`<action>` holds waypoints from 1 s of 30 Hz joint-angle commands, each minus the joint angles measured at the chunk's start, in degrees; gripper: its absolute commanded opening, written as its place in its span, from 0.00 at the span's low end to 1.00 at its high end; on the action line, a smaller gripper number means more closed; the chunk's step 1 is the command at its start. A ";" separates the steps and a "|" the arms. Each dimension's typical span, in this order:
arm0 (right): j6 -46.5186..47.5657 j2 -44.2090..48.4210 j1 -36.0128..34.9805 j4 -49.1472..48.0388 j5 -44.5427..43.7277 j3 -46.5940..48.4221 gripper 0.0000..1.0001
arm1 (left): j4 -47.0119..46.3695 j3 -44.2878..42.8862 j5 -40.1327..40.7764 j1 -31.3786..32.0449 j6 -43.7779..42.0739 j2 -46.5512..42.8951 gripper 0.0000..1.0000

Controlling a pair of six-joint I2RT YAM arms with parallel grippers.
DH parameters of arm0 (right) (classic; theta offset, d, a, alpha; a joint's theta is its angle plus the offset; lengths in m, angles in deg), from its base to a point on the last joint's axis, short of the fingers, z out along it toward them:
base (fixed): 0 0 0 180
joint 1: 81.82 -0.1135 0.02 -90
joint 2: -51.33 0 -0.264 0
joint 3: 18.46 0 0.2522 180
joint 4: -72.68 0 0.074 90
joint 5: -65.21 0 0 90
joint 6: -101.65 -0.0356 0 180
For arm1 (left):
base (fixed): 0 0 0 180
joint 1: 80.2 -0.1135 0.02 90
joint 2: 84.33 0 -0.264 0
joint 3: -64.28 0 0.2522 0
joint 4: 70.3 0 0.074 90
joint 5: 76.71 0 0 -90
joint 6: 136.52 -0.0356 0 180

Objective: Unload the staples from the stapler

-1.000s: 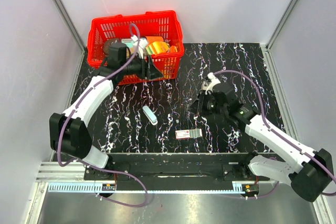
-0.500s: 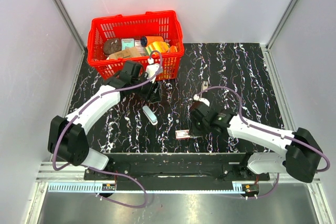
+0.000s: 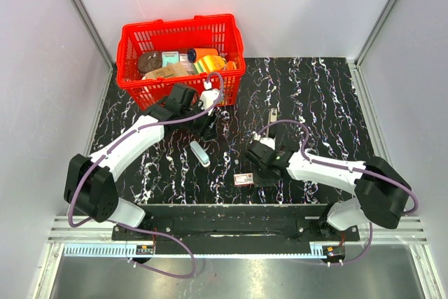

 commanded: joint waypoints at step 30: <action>6.58 -6.37 0.40 0.22 -3.72 5.86 0.06 | -0.44 -0.05 0.65 0.38 -1.11 -2.67 0.51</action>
